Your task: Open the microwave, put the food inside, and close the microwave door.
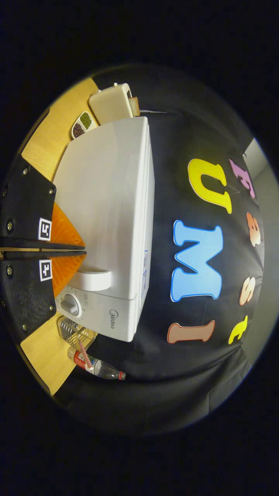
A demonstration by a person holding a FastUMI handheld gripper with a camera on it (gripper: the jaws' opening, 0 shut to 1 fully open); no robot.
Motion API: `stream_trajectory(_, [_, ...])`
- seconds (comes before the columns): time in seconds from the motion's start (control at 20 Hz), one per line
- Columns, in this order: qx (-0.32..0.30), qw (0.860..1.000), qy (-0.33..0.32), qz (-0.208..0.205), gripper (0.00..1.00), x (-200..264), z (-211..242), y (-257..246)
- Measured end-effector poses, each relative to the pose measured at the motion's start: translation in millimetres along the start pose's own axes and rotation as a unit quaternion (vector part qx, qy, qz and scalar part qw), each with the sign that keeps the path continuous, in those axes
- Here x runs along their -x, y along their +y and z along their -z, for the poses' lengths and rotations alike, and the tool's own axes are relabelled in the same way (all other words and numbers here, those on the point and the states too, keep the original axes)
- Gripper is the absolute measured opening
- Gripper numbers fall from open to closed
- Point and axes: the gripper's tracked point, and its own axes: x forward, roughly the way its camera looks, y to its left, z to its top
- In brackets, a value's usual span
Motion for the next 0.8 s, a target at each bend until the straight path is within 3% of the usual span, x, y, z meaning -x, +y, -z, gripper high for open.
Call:
stream_trajectory(0.45, [-0.022, 0.996, -0.063, -0.059, 0.03, 141, -111, 5])
stream_trajectory(0.8, [-0.008, 0.989, -0.133, -0.06, 0.03, 223, -193, -12])
